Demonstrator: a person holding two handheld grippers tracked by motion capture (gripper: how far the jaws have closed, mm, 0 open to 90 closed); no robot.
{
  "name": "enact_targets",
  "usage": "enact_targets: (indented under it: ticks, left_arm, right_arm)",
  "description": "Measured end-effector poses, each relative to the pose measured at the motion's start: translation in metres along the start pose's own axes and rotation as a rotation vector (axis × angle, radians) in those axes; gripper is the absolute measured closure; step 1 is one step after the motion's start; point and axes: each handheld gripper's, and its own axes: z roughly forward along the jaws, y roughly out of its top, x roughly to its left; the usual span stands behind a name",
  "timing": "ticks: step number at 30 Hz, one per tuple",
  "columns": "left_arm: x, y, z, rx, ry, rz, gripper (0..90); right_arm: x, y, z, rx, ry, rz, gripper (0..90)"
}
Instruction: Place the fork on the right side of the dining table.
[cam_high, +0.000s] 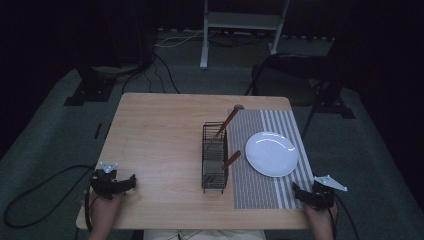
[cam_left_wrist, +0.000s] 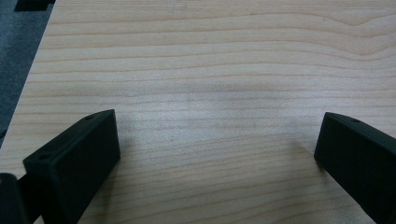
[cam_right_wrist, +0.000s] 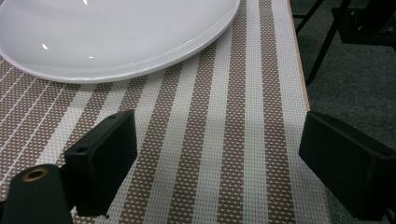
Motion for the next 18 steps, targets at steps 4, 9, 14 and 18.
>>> enact_targets:
  ticks: [4,9,14,18]
  left_arm:
    - [-0.0003,-0.0002,-0.0002,0.000,0.003,-0.003,0.0]
    - [-0.0003,-0.0002,-0.0002,0.000,0.002,-0.003,0.0]
    - [-0.0009,-0.0002,-0.0002,0.000,0.007,-0.008,0.0]
    - [-0.0013,-0.0003,-0.0003,0.000,0.009,-0.010,0.0]
  right_arm:
    - [0.0043,0.0028,0.0005,0.022,0.025,-0.047,11.0]
    - [0.0036,0.0024,-0.0014,0.025,0.037,-0.037,11.1]
    - [0.0056,0.0024,-0.0033,0.036,0.048,-0.033,11.0]
    - [0.0064,0.0023,-0.0054,0.040,0.080,-0.001,11.1]
